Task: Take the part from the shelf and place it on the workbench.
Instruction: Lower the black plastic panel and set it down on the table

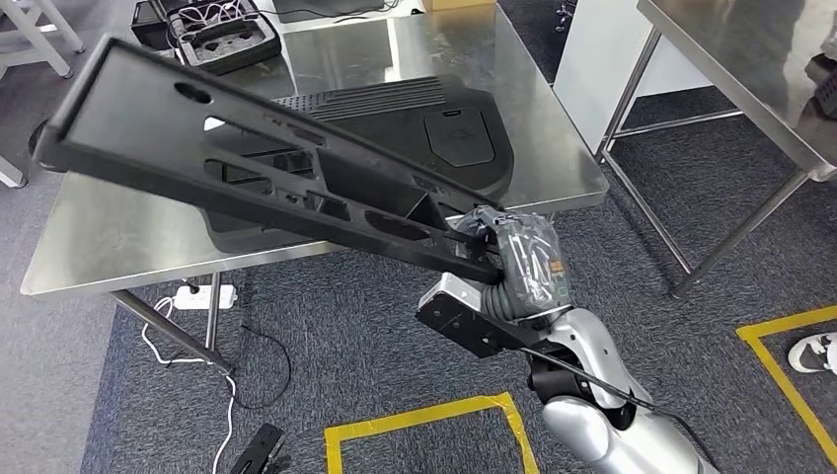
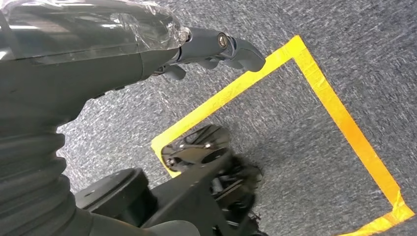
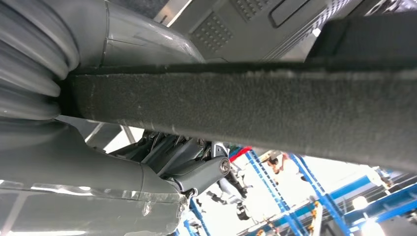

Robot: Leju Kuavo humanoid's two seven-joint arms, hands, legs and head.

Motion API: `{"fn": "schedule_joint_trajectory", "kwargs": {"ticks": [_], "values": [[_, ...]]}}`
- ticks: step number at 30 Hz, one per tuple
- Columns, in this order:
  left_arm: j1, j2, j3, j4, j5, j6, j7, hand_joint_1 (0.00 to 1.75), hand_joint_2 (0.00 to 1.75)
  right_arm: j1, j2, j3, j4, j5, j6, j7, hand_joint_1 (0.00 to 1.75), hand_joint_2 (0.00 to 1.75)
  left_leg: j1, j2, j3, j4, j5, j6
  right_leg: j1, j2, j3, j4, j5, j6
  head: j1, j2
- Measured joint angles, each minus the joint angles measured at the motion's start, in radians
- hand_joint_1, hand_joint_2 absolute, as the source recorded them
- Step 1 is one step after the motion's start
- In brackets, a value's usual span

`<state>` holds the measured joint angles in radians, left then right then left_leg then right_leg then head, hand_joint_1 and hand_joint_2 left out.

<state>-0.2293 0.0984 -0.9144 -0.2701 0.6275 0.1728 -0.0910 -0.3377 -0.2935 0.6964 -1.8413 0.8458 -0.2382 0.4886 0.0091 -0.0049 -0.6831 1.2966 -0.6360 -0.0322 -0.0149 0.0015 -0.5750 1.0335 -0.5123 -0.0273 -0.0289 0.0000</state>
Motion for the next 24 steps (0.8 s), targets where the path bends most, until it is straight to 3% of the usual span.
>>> {"fn": "schedule_joint_trajectory", "kwargs": {"ticks": [1,3,5,8,10,11,14,15,16,19,21,24], "values": [[0.001,0.0,0.0,0.0,-0.001,-0.001,0.0,0.0,1.75,0.0,0.002,0.005,0.002,0.001,0.001,-0.002,1.75,1.75,0.0,0.0,-0.009,-0.021,0.022,0.003,0.001,0.001,0.014,0.0,-0.01,0.001,-0.005,0.0],[0.001,0.0,0.0,0.0,-0.001,-0.002,0.001,0.0,1.75,-0.003,0.006,0.011,0.004,0.001,0.002,-0.004,1.75,1.75,-0.003,0.0,0.007,-0.139,0.123,0.013,0.001,0.001,0.042,-0.001,-0.031,0.004,-0.014,0.0],[0.003,0.0,0.0,0.0,-0.002,-0.002,0.001,0.0,1.75,-0.007,0.009,0.017,0.006,0.0,0.002,-0.008,1.75,1.75,-0.01,0.001,0.021,-0.228,0.187,0.024,0.002,0.002,0.059,-0.004,-0.048,0.011,-0.018,0.0],[0.003,0.0,0.0,0.001,-0.006,-0.002,0.001,0.0,1.75,-0.015,0.01,0.026,0.008,-0.006,0.0,-0.012,1.75,1.75,-0.014,-0.001,0.036,-0.257,0.192,0.038,0.002,0.004,0.077,-0.004,-0.057,0.029,-0.017,0.0],[-0.001,0.0,0.001,0.0,-0.007,-0.001,0.002,0.0,1.75,-0.022,0.01,0.031,0.009,-0.009,-0.001,-0.013,1.75,1.75,-0.01,-0.001,0.059,-0.27,0.189,0.048,0.002,0.003,0.073,0.03,-0.065,0.037,-0.01,0.0],[-0.002,0.0,0.002,0.0,-0.007,-0.001,0.002,0.0,1.75,-0.026,0.01,0.033,0.009,-0.011,-0.002,-0.013,1.75,1.75,-0.008,-0.001,0.068,-0.275,0.187,0.052,0.001,0.003,0.052,0.071,-0.079,0.04,-0.004,0.0],[-0.003,0.0,0.004,0.0,-0.007,0.0,0.003,0.0,1.75,-0.031,0.01,0.039,0.011,-0.016,-0.003,-0.013,1.75,1.75,-0.007,-0.001,0.083,-0.278,0.173,0.061,0.0,0.003,-0.063,0.24,-0.146,0.051,0.013,0.0],[-0.003,0.0,0.004,0.0,-0.007,0.0,0.003,0.0,1.75,-0.03,0.01,0.041,0.012,-0.018,-0.003,-0.013,1.75,1.75,-0.008,-0.002,0.088,-0.278,0.167,0.062,0.0,0.003,-0.091,0.264,-0.148,0.054,0.017,0.0],[-0.002,0.0,0.004,0.0,-0.007,0.0,0.003,0.0,1.75,-0.03,0.009,0.044,0.014,-0.018,-0.003,-0.013,1.75,1.75,-0.008,-0.003,0.095,-0.277,0.161,0.061,0.0,0.003,-0.102,0.251,-0.125,0.054,0.023,0.0],[-0.002,0.0,0.004,0.0,-0.007,0.002,0.003,0.0,1.75,-0.031,0.009,0.052,0.017,-0.019,-0.006,-0.014,1.75,1.75,-0.007,-0.005,0.119,-0.275,0.14,0.052,0.003,0.001,-0.067,0.079,0.009,0.046,0.037,0.0],[-0.002,0.0,0.004,0.0,-0.007,0.002,0.004,0.0,1.75,-0.032,0.009,0.058,0.019,-0.02,-0.007,-0.015,1.75,1.75,-0.008,-0.004,0.119,-0.272,0.133,0.043,0.008,0.0,-0.057,0.019,0.036,0.032,0.039,0.0],[-0.001,0.0,0.005,0.001,-0.007,0.003,0.005,0.0,1.75,-0.034,0.008,0.063,0.021,-0.02,-0.008,-0.014,1.75,1.75,-0.01,-0.003,0.119,-0.268,0.126,0.036,0.01,0.001,-0.058,0.012,0.042,0.022,0.033,0.0]]}}
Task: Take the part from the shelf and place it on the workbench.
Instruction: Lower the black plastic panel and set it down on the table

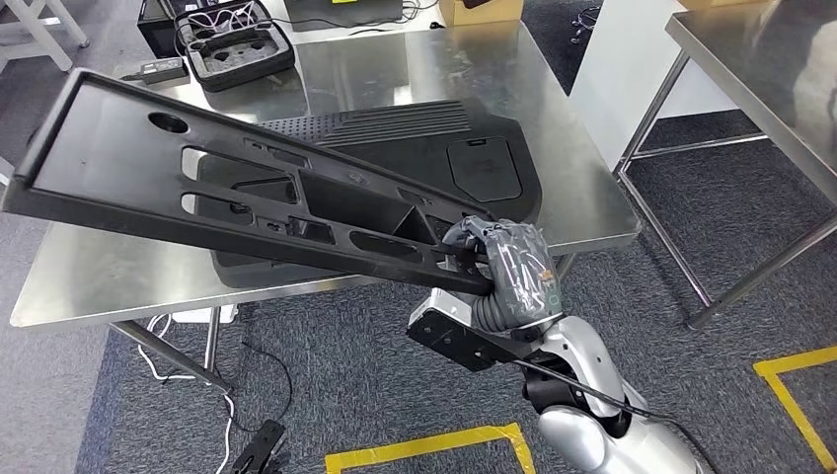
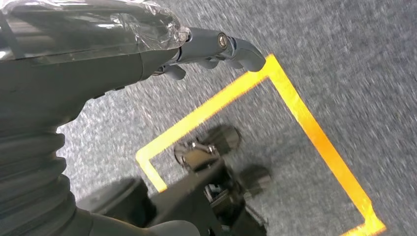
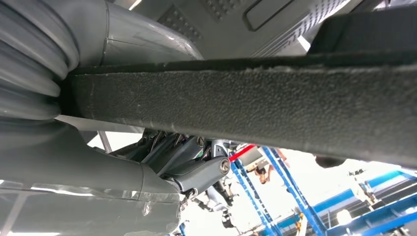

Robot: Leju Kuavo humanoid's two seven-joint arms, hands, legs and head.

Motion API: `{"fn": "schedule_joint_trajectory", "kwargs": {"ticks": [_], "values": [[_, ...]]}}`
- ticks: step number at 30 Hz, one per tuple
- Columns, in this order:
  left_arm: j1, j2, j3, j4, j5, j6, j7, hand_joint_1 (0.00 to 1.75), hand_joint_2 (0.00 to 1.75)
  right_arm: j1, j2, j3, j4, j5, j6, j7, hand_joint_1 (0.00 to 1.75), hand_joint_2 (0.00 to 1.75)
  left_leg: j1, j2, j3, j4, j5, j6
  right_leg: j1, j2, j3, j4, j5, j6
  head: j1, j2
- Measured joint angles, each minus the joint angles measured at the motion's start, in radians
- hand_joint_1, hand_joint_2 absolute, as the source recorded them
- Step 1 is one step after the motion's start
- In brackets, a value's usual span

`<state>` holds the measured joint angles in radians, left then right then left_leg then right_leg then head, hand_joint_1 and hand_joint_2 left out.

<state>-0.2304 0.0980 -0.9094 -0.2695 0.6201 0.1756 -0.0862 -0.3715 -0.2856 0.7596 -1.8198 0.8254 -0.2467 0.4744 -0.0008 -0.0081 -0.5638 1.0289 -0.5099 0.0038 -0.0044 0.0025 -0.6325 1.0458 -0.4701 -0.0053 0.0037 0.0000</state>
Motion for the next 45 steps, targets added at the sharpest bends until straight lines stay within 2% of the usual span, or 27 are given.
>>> {"fn": "schedule_joint_trajectory", "kwargs": {"ticks": [2,11,15,22,28,30,32,34,35,36,37,38,39,40,41,42,45], "values": [[-0.001,0.0,0.0,0.0,0.0,0.0,0.0,0.0,1.75,-0.002,0.0,0.003,0.001,0.0,0.0,-0.001,1.75,1.75,0.001,0.0,0.006,-0.002,-0.003,0.002,0.001,0.001,0.004,0.0,-0.002,0.002,-0.004,0.0],[-0.002,0.001,0.001,0.0,-0.001,0.004,0.0,0.0,1.75,-0.007,0.001,0.016,0.002,-0.002,-0.001,-0.001,1.75,1.75,0.001,0.0,0.019,-0.022,-0.004,-0.001,0.003,0.0,0.009,-0.001,-0.011,-0.009,-0.017,0.0],[-0.002,0.001,0.001,0.0,-0.001,0.004,0.0,0.0,1.75,-0.007,0.001,0.018,0.002,-0.002,-0.001,-0.001,1.75,1.75,0.001,0.0,0.02,-0.023,-0.004,-0.009,0.003,0.0,0.011,0.0,-0.012,-0.01,-0.017,0.0],[-0.002,0.001,0.001,0.0,-0.001,0.004,0.0,0.0,1.75,-0.009,0.001,0.022,0.002,-0.003,-0.001,-0.002,1.75,1.75,0.0,0.0,0.021,-0.023,-0.004,-0.011,0.001,-0.002,0.014,-0.001,-0.011,-0.01,-0.012,0.0],[-0.002,0.003,0.002,0.0,-0.002,0.006,-0.001,0.0,1.75,-0.016,0.001,0.026,0.003,-0.01,-0.001,-0.002,1.75,1.75,-0.006,-0.001,0.02,-0.017,-0.007,0.0,-0.005,-0.003,0.017,-0.01,-0.005,0.003,-0.017,0.0],[-0.002,0.003,0.002,0.0,-0.002,0.007,-0.003,0.0,1.75,-0.02,0.001,0.026,0.004,-0.013,-0.002,-0.004,1.75,1.75,0.003,0.002,0.034,-0.043,0.005,0.006,-0.002,-0.002,0.02,-0.007,-0.01,0.009,-0.018,0.0],[-0.002,0.002,0.004,-0.001,-0.001,0.007,-0.007,0.0,1.75,-0.024,0.001,0.026,0.004,-0.016,-0.004,-0.008,1.75,1.75,0.015,0.006,0.052,-0.069,0.016,0.012,-0.001,-0.001,-0.006,0.053,-0.042,0.017,-0.011,0.0],[-0.002,0.002,0.007,-0.001,-0.001,0.007,-0.009,0.0,1.75,-0.025,0.001,0.027,0.006,-0.019,-0.006,-0.014,1.75,1.75,0.018,0.008,0.058,-0.073,0.014,0.013,-0.008,0.0,-0.072,0.175,-0.089,0.028,0.0,0.0],[-0.001,0.002,0.009,-0.001,0.0,0.007,-0.009,0.0,1.75,-0.025,0.001,0.028,0.008,-0.02,-0.006,-0.016,1.75,1.75,0.02,0.008,0.06,-0.072,0.011,0.011,-0.013,0.0,-0.101,0.222,-0.098,0.034,0.004,0.0],[0.001,0.002,0.011,-0.001,0.0,0.007,-0.01,0.0,1.75,-0.025,0.0,0.03,0.01,-0.02,-0.006,-0.018,1.75,1.75,0.023,0.007,0.063,-0.07,0.007,0.007,-0.019,0.0,-0.115,0.237,-0.089,0.04,0.006,0.0],[0.002,0.002,0.013,-0.001,0.0,0.007,-0.01,0.0,1.75,-0.025,0.0,0.032,0.012,-0.02,-0.006,-0.019,1.75,1.75,0.028,0.006,0.067,-0.066,0.0,0.001,-0.024,-0.001,-0.11,0.214,-0.06,0.046,0.008,0.0],[0.004,0.002,0.015,-0.001,0.0,0.007,-0.01,0.0,1.75,-0.025,0.0,0.033,0.013,-0.02,-0.006,-0.021,1.75,1.75,0.034,0.004,0.072,-0.06,-0.009,-0.007,-0.03,-0.002,-0.087,0.156,-0.017,0.053,0.01,0.0],[0.005,0.003,0.017,-0.001,0.0,0.007,-0.01,0.0,1.75,-0.025,0.001,0.035,0.015,-0.021,-0.007,-0.022,1.75,1.75,0.038,0.003,0.075,-0.053,-0.02,-0.016,-0.032,-0.003,-0.061,0.097,0.011,0.06,0.013,0.0],[0.005,0.004,0.019,-0.001,0.0,0.007,-0.01,0.0,1.75,-0.027,0.001,0.036,0.017,-0.023,-0.007,-0.024,1.75,1.75,0.039,0.002,0.073,-0.042,-0.031,-0.026,-0.033,-0.003,-0.039,0.047,0.027,0.063,0.019,0.0],[0.004,0.005,0.02,-0.001,0.0,0.007,-0.01,0.0,1.75,-0.027,0.002,0.038,0.018,-0.025,-0.007,-0.026,1.75,1.75,0.038,0.001,0.07,-0.035,-0.039,-0.035,-0.033,-0.003,-0.028,0.021,0.028,0.059,0.021,0.0],[0.004,0.006,0.021,0.0,0.0,0.007,-0.011,0.0,1.75,-0.026,0.002,0.039,0.02,-0.026,-0.008,-0.027,1.75,1.75,0.036,0.0,0.066,-0.031,-0.044,-0.042,-0.03,-0.001,-0.027,0.018,0.015,0.052,0.02,0.0],[0.004,0.006,0.022,-0.001,-0.001,0.007,-0.011,0.0,1.75,-0.027,0.003,0.041,0.021,-0.027,-0.008,-0.031,1.75,1.75,0.037,0.001,0.07,-0.024,-0.057,-0.054,-0.028,0.001,-0.021,0.02,-0.002,0.02,0.0,0.0]]}}
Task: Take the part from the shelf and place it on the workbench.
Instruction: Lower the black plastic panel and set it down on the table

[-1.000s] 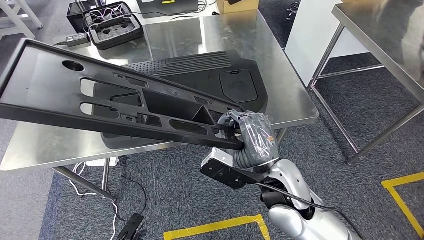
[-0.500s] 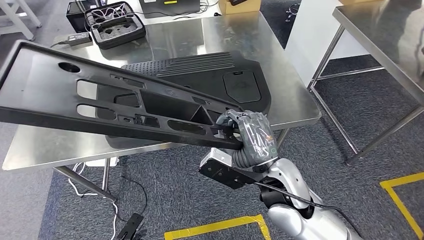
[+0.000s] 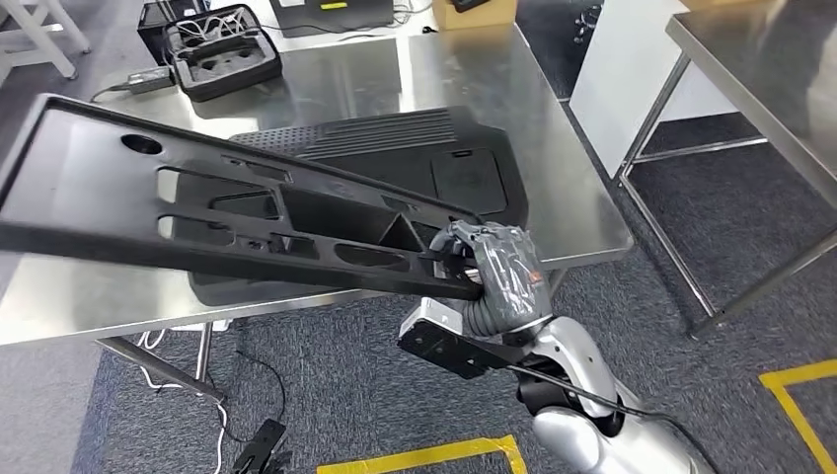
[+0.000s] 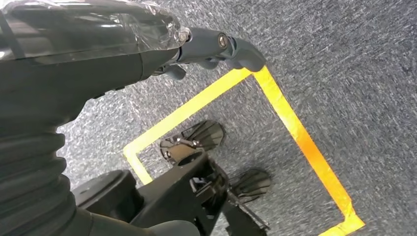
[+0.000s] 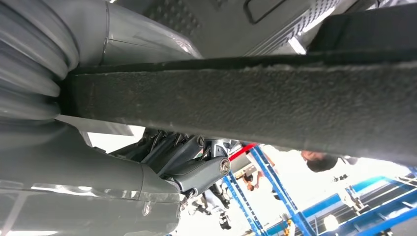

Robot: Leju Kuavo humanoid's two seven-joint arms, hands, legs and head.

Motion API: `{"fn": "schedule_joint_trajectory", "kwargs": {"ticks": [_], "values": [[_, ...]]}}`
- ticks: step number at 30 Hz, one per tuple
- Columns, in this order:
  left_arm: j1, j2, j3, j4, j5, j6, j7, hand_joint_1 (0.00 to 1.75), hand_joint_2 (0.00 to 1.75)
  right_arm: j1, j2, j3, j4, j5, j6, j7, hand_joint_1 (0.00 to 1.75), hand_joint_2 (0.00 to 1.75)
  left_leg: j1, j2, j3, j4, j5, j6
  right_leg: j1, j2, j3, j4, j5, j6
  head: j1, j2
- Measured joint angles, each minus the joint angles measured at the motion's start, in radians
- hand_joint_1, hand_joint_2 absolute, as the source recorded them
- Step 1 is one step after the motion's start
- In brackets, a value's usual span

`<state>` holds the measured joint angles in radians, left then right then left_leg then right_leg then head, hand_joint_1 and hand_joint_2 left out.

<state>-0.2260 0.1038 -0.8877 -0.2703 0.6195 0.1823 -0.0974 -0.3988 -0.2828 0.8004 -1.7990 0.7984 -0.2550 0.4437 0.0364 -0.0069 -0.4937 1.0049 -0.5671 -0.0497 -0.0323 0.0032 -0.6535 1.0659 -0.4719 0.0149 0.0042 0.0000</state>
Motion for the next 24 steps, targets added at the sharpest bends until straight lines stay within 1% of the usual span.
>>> {"fn": "schedule_joint_trajectory", "kwargs": {"ticks": [1,2,3,4,5,6,7,8,9,10,11,12,13,14,15,16,17,18,19,20,21,22,23,24], "values": [[-0.001,0.0,0.0,0.0,0.0,0.0,0.0,0.0,1.75,-0.002,0.001,0.0,0.0,0.0,0.0,-0.001,1.75,1.75,0.001,0.001,-0.008,0.025,-0.013,-0.002,0.0,-0.001,0.007,-0.002,-0.004,-0.007,-0.006,0.0],[-0.002,0.0,0.001,0.0,0.0,0.0,0.0,0.0,1.75,-0.003,0.002,0.0,0.0,0.0,0.0,-0.002,1.75,1.75,0.0,0.002,-0.029,0.071,-0.033,-0.004,0.0,-0.002,0.015,-0.005,-0.008,-0.014,-0.014,0.0],[-0.002,0.0,0.001,0.0,0.0,0.0,0.0,0.0,1.75,-0.004,0.003,0.001,0.0,0.0,0.0,-0.002,1.75,1.75,-0.002,0.003,-0.065,0.138,-0.056,-0.003,0.003,-0.003,0.022,-0.005,-0.013,-0.019,-0.023,0.0],[-0.001,0.0,0.001,0.0,0.0,0.0,0.0,0.0,1.75,-0.005,0.004,0.001,0.0,0.0,0.0,-0.002,1.75,1.75,-0.005,0.003,-0.11,0.21,-0.077,-0.001,0.006,-0.003,0.028,-0.006,-0.019,-0.024,-0.03,0.0],[0.001,0.0,0.001,0.0,-0.001,0.0,0.0,0.0,1.75,-0.005,0.004,0.002,0.0,-0.001,0.0,-0.002,1.75,1.75,-0.008,0.003,-0.153,0.269,-0.087,0.002,0.009,-0.003,0.034,-0.006,-0.024,-0.028,-0.037,0.0],[0.002,0.0,0.001,0.0,-0.001,-0.001,0.0,0.0,1.75,-0.005,0.004,0.003,0.0,-0.002,0.0,-0.002,1.75,1.75,-0.011,0.003,-0.184,0.3,-0.078,0.007,0.014,-0.002,0.041,-0.005,-0.031,-0.031,-0.043,0.0],[0.003,0.0,0.001,0.0,-0.002,-0.001,0.001,0.0,1.75,-0.005,0.004,0.004,0.0,-0.003,0.0,-0.002,1.75,1.75,-0.015,0.003,-0.196,0.29,-0.047,0.014,0.018,0.0,0.051,-0.005,-0.038,-0.033,-0.047,0.0],[0.003,0.0,0.001,0.0,-0.004,-0.002,0.001,0.0,1.75,-0.005,0.005,0.005,0.0,-0.004,0.0,-0.002,1.75,1.75,-0.02,0.003,-0.19,0.244,0.001,0.025,0.022,0.001,0.063,-0.006,-0.045,-0.033,-0.051,0.0],[0.003,0.001,0.001,0.0,-0.006,-0.002,0.001,0.0,1.75,-0.006,0.005,0.006,0.0,-0.005,0.0,-0.002,1.75,1.75,-0.027,0.002,-0.174,0.183,0.048,0.038,0.025,0.002,0.076,-0.007,-0.053,-0.033,-0.053,0.0],[0.003,0.002,0.001,0.0,-0.007,-0.003,0.002,0.0,1.75,-0.007,0.006,0.006,0.001,-0.006,-0.001,-0.002,1.75,1.75,-0.033,0.001,-0.158,0.131,0.084,0.049,0.028,0.002,0.086,-0.008,-0.06,-0.032,-0.052,0.0],[0.003,0.002,0.001,0.0,-0.009,-0.003,0.002,0.0,1.75,-0.008,0.006,0.007,0.001,-0.007,-0.001,-0.002,1.75,1.75,-0.04,0.001,-0.145,0.094,0.104,0.059,0.028,0.003,0.092,-0.011,-0.064,-0.029,-0.05,0.0],[0.003,0.003,0.001,0.0,-0.01,-0.003,0.003,0.0,1.75,-0.008,0.006,0.008,0.001,-0.007,-0.002,-0.002,1.75,1.75,-0.045,0.001,-0.139,0.076,0.107,0.066,0.026,0.004,0.094,-0.015,-0.066,-0.024,-0.05,0.0],[0.002,0.003,0.001,0.0,-0.01,-0.003,0.004,0.0,1.75,-0.009,0.006,0.008,0.001,-0.008,-0.003,-0.002,1.75,1.75,-0.049,0.001,-0.137,0.068,0.104,0.07,0.025,0.004,0.094,-0.019,-0.065,-0.019,-0.049,0.0],[0.001,0.004,0.001,0.0,-0.01,-0.003,0.004,0.0,1.75,-0.009,0.006,0.008,0.001,-0.008,-0.003,-0.002,1.75,1.75,-0.048,0.002,-0.128,0.05,0.1,0.074,0.024,0.004,0.095,-0.024,-0.066,-0.013,-0.051,0.0],[0.0,0.004,0.002,0.0,-0.01,-0.003,0.005,0.0,1.75,-0.01,0.006,0.008,0.001,-0.008,-0.003,-0.002,1.75,1.75,-0.045,0.003,-0.118,0.033,0.097,0.076,0.024,0.003,0.096,-0.024,-0.069,-0.008,-0.051,0.0],[0.0,0.004,0.002,0.0,-0.01,-0.003,0.005,0.0,1.75,-0.011,0.006,0.008,0.001,-0.008,-0.003,-0.002,1.75,1.75,-0.04,0.004,-0.105,0.015,0.096,0.077,0.025,0.002,0.092,-0.012,-0.077,-0.003,-0.047,0.0],[-0.001,0.004,0.002,0.0,-0.011,-0.003,0.005,0.0,1.75,-0.012,0.006,0.008,0.001,-0.007,-0.003,-0.002,1.75,1.75,-0.036,0.005,-0.093,0.0,0.095,0.077,0.026,0.002,0.078,0.019,-0.092,0.001,-0.042,0.0],[-0.001,0.004,0.002,-0.001,-0.011,-0.003,0.005,0.0,1.75,-0.013,0.006,0.009,0.001,-0.007,-0.003,-0.002,1.75,1.75,-0.033,0.005,-0.085,-0.005,0.095,0.077,0.024,0.002,0.05,0.072,-0.113,0.004,-0.034,0.0],[-0.001,0.004,0.002,-0.001,-0.011,-0.003,0.005,0.0,1.75,-0.014,0.006,0.009,0.001,-0.007,-0.003,-0.002,1.75,1.75,-0.033,0.005,-0.081,-0.007,0.092,0.079,0.023,0.002,0.011,0.138,-0.135,0.008,-0.028,0.0],[0.0,0.004,0.002,-0.001,-0.011,-0.003,0.005,0.0,1.75,-0.014,0.006,0.009,0.002,-0.007,-0.003,-0.002,1.75,1.75,-0.032,0.005,-0.077,-0.006,0.087,0.079,0.021,0.001,-0.03,0.199,-0.149,0.012,-0.022,0.0],[0.0,0.004,0.002,-0.001,-0.011,-0.003,0.005,0.0,1.75,-0.013,0.006,0.009,0.003,-0.007,-0.003,-0.002,1.75,1.75,-0.032,0.005,-0.072,-0.004,0.081,0.079,0.019,0.001,-0.062,0.237,-0.147,0.015,-0.017,0.0],[0.001,0.004,0.002,-0.001,-0.011,-0.003,0.005,0.0,1.75,-0.013,0.006,0.009,0.003,-0.007,-0.003,-0.002,1.75,1.75,-0.031,0.005,-0.066,-0.002,0.074,0.077,0.018,0.001,-0.075,0.236,-0.124,0.017,-0.013,0.0],[0.001,0.004,0.002,-0.001,-0.011,-0.003,0.005,0.0,1.75,-0.013,0.006,0.009,0.004,-0.007,-0.003,-0.002,1.75,1.75,-0.029,0.004,-0.058,0.001,0.066,0.074,0.016,0.001,-0.068,0.195,-0.082,0.018,-0.008,0.0],[0.001,0.003,0.002,-0.001,-0.011,-0.003,0.005,0.0,1.75,-0.013,0.005,0.009,0.004,-0.007,-0.003,-0.002,1.75,1.75,-0.027,0.004,-0.048,0.005,0.056,0.07,0.016,0.0,-0.046,0.129,-0.036,0.018,-0.003,0.0]]}}
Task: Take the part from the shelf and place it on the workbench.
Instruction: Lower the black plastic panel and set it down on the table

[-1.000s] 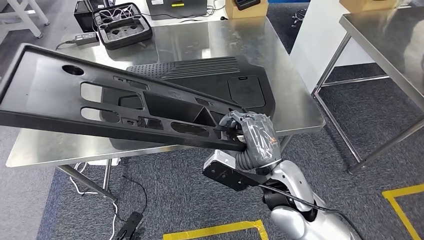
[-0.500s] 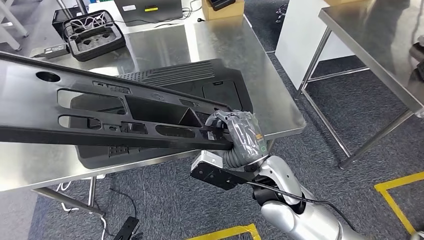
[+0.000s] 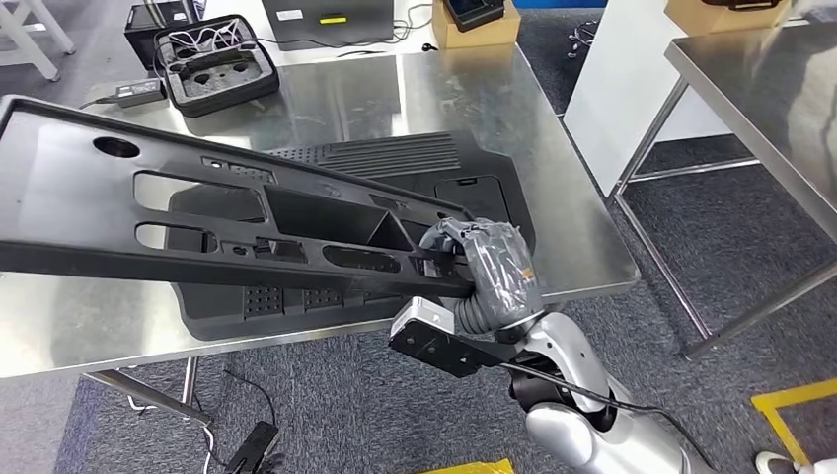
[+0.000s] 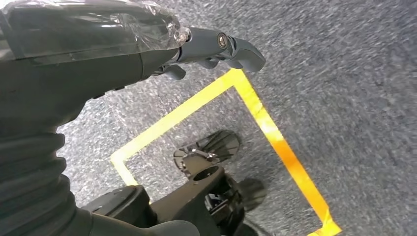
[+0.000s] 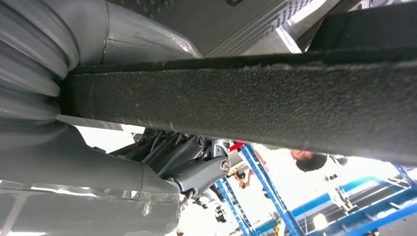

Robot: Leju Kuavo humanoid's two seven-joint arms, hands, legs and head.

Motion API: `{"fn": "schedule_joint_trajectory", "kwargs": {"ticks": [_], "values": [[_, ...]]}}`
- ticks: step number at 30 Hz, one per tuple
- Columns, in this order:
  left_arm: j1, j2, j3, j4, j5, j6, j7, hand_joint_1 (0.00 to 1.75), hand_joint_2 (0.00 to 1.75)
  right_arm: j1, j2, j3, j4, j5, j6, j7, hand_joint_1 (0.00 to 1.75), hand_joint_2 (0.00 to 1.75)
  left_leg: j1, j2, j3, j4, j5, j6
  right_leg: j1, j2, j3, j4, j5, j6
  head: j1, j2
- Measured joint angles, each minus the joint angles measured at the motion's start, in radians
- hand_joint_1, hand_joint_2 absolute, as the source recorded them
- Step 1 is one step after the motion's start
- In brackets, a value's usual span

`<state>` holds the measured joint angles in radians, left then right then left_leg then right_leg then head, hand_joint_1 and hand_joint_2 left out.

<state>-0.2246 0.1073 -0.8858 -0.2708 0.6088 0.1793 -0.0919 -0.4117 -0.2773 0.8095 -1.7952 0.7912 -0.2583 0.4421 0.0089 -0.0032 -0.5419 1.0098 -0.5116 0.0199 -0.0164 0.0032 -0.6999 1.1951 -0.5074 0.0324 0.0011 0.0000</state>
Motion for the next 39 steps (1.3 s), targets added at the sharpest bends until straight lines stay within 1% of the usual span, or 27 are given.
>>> {"fn": "schedule_joint_trajectory", "kwargs": {"ticks": [1,2,3,4,5,6,7,8,9,11,12,13,14,15,16,17,18,19,20,21,23,24,28,31,35,39], "values": [[-0.001,0.0,0.0,0.0,0.0,0.0,0.0,0.0,1.75,0.0,0.0,0.0,0.0,0.0,0.0,0.0,1.75,1.75,0.0,0.0,0.007,0.004,-0.01,-0.006,0.002,-0.001,0.023,-0.059,0.034,-0.001,0.004,0.0],[-0.001,0.0,0.0,0.0,0.0,0.0,0.0,0.0,1.75,-0.001,0.0,0.0,0.001,0.0,0.0,0.0,1.75,1.75,-0.001,-0.001,0.011,0.008,-0.018,-0.012,0.003,-0.001,0.043,-0.107,0.051,-0.007,0.007,0.0],[-0.002,0.0,0.0,0.0,0.0,0.0,0.0,0.0,1.75,-0.001,0.0,0.0,0.001,-0.001,0.0,0.0,1.75,1.75,-0.002,-0.001,0.013,0.01,-0.023,-0.018,0.005,-0.001,0.054,-0.131,0.051,-0.013,0.007,0.0],[-0.002,0.0,0.0,0.0,-0.001,0.0,0.001,0.0,1.75,-0.001,0.0,0.0,0.002,-0.001,0.0,0.001,1.75,1.75,-0.003,0.0,0.013,0.009,-0.025,-0.022,0.008,0.0,0.057,-0.134,0.043,-0.021,0.006,0.0],[-0.003,0.0,0.0,0.0,-0.001,0.0,0.001,0.0,1.75,-0.002,0.0,0.0,0.002,-0.001,0.0,0.001,1.75,1.75,-0.003,0.0,0.014,0.008,-0.028,-0.027,0.008,0.001,0.06,-0.14,0.039,-0.029,0.004,0.0],[-0.003,0.0,0.0,0.0,-0.002,0.0,0.001,0.0,1.75,-0.001,0.0,0.0,0.002,-0.001,0.0,0.002,1.75,1.75,-0.002,0.0,0.017,0.009,-0.032,-0.032,0.007,0.001,0.063,-0.143,0.037,-0.034,0.003,0.0],[-0.004,0.0,0.0,0.0,-0.003,0.0,0.001,0.0,1.75,-0.002,0.0,0.0,0.002,-0.001,0.0,0.002,1.75,1.75,-0.002,0.001,0.015,0.022,-0.042,-0.038,0.005,0.001,0.068,-0.146,0.035,-0.04,0.0,0.0],[-0.006,-0.001,0.0,0.0,-0.004,0.0,0.001,0.0,1.75,-0.002,0.0,0.0,0.002,-0.001,0.0,0.002,1.75,1.75,-0.001,0.001,0.003,0.053,-0.058,-0.043,0.002,0.0,0.074,-0.15,0.033,-0.045,-0.004,0.0],[-0.006,-0.001,0.0,0.0,-0.004,0.0,0.002,0.0,1.75,-0.002,0.0,0.0,0.002,-0.001,-0.001,0.002,1.75,1.75,0.001,0.001,-0.021,0.104,-0.081,-0.048,0.001,-0.001,0.08,-0.152,0.03,-0.05,-0.009,0.0],[-0.006,-0.001,0.0,0.0,-0.005,0.0,0.002,0.0,1.75,-0.002,0.0,0.0,0.002,-0.002,-0.001,0.003,1.75,1.75,0.003,0.001,-0.099,0.237,-0.126,-0.054,0.002,-0.003,0.087,-0.153,0.022,-0.056,-0.019,0.0],[-0.004,-0.001,0.0,0.0,-0.005,0.0,0.002,0.0,1.75,-0.001,0.0,0.0,0.002,-0.002,-0.001,0.003,1.75,1.75,0.003,0.001,-0.132,0.283,-0.13,-0.055,0.002,-0.002,0.091,-0.152,0.017,-0.058,-0.023,0.0],[-0.003,-0.001,0.0,0.0,-0.005,-0.001,0.003,0.0,1.75,-0.001,0.0,0.001,0.002,-0.002,-0.001,0.003,1.75,1.75,0.004,0.001,-0.15,0.295,-0.115,-0.055,0.002,-0.001,0.098,-0.152,0.013,-0.058,-0.027,0.0],[-0.002,-0.001,0.0,0.0,-0.005,-0.001,0.003,0.0,1.75,0.0,0.0,0.001,0.002,-0.002,-0.001,0.003,1.75,1.75,0.004,0.001,-0.15,0.269,-0.078,-0.054,0.002,0.0,0.106,-0.152,0.007,-0.057,-0.032,0.0],[-0.002,-0.001,0.0,0.0,-0.005,-0.001,0.003,0.0,1.75,0.0,0.0,0.001,0.002,-0.002,-0.001,0.003,1.75,1.75,0.004,0.001,-0.132,0.208,-0.028,-0.052,0.002,0.001,0.116,-0.152,0.0,-0.054,-0.036,0.0],[-0.002,-0.001,0.0,0.0,-0.004,0.0,0.003,0.0,1.75,0.0,0.0,0.001,0.002,-0.002,-0.001,0.003,1.75,1.75,0.004,0.0,-0.109,0.145,0.012,-0.048,0.002,0.001,0.126,-0.154,-0.006,-0.051,-0.04,0.0],[-0.002,-0.001,0.0,0.0,-0.003,0.0,0.003,0.0,1.75,-0.001,0.0,0.001,0.002,-0.003,-0.001,0.002,1.75,1.75,0.001,0.0,-0.09,0.092,0.041,-0.045,0.003,0.002,0.132,-0.153,-0.012,-0.047,-0.043,0.0],[-0.003,-0.001,0.0,0.0,0.0,0.001,0.002,0.0,1.75,-0.003,0.0,0.002,0.002,-0.004,-0.001,0.001,1.75,1.75,-0.001,-0.001,-0.078,0.057,0.051,-0.039,0.003,0.003,0.134,-0.153,-0.015,-0.042,-0.044,0.0],[-0.003,-0.001,0.001,0.0,0.004,0.001,0.001,0.0,1.75,-0.004,0.001,0.002,0.002,-0.005,0.0,0.0,1.75,1.75,-0.004,-0.001,-0.075,0.045,0.046,-0.035,0.004,0.003,0.133,-0.153,-0.016,-0.037,-0.044,0.0],[-0.002,-0.001,0.002,0.0,0.01,0.002,-0.001,0.0,1.75,-0.005,0.001,0.003,0.003,-0.007,0.0,-0.001,1.75,1.75,-0.005,-0.001,-0.074,0.035,0.043,-0.033,0.006,0.003,0.13,-0.151,-0.018,-0.037,-0.042,0.0],[-0.002,-0.001,0.003,0.0,0.015,0.002,-0.003,0.0,1.75,-0.006,0.001,0.003,0.003,-0.008,0.0,-0.003,1.75,1.75,-0.004,-0.002,-0.074,0.03,0.039,-0.032,0.007,0.002,0.129,-0.152,-0.019,-0.039,-0.038,0.0],[0.0,-0.001,0.007,0.0,0.023,0.001,-0.006,0.0,1.75,-0.008,0.001,0.005,0.003,-0.01,0.0,-0.004,1.75,1.75,-0.002,-0.004,-0.074,0.026,0.037,-0.033,0.009,0.001,0.131,-0.155,-0.021,-0.047,-0.029,0.0],[0.0,-0.001,0.009,0.0,0.025,0.001,-0.007,0.0,1.75,-0.008,0.001,0.006,0.003,-0.011,0.0,-0.004,1.75,1.75,-0.002,-0.006,-0.073,0.026,0.036,-0.032,0.009,-0.001,0.133,-0.158,-0.02,-0.047,-0.025,0.0],[-0.001,-0.001,0.019,0.0,0.029,0.0,-0.007,0.0,1.75,-0.009,0.001,0.008,0.003,-0.013,0.0,-0.005,1.75,1.75,-0.003,-0.006,-0.071,0.026,0.033,-0.027,0.009,-0.001,0.14,-0.169,-0.018,-0.041,-0.012,0.0],[-0.001,-0.001,0.021,0.0,0.029,0.0,-0.007,0.0,1.75,-0.009,0.001,0.009,0.003,-0.013,0.0,-0.005,1.75,1.75,-0.003,-0.006,-0.07,0.026,0.032,-0.025,0.009,-0.001,0.143,-0.172,-0.017,-0.037,-0.005,0.0],[-0.001,-0.001,0.023,0.0,0.023,0.0,-0.007,0.0,1.75,-0.009,0.001,0.012,0.003,-0.016,0.0,-0.005,1.75,1.75,-0.003,-0.006,-0.069,0.026,0.032,-0.025,0.009,-0.001,0.143,-0.174,-0.016,-0.031,-0.001,0.0],[-0.002,-0.001,0.023,0.0,0.01,-0.004,-0.008,0.0,1.75,-0.009,0.001,0.016,0.004,-0.017,0.0,-0.006,1.75,1.75,-0.003,-0.006,-0.067,0.026,0.032,-0.025,0.009,-0.001,0.143,-0.174,-0.016,-0.03,-0.001,0.0]]}}
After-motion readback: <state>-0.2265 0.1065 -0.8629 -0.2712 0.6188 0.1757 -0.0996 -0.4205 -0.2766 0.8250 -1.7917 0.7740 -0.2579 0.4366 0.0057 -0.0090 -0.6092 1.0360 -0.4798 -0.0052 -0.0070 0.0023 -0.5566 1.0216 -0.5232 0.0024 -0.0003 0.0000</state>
